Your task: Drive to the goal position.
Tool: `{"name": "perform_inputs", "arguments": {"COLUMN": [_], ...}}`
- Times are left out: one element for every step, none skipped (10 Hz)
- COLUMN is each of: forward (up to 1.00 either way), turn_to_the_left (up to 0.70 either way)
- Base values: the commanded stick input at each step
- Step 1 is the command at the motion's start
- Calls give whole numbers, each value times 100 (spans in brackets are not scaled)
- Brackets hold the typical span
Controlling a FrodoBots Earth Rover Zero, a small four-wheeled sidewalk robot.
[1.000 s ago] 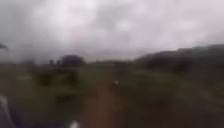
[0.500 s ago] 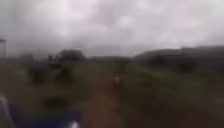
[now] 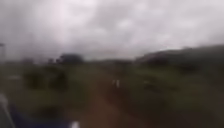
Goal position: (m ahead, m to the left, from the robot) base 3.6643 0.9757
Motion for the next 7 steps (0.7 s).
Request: {"name": "perform_inputs", "arguments": {"forward": [70, 70, 70, 70, 70, 70, 70], "turn_to_the_left": [0, 0, 0, 0, 0, 0, 2]}}
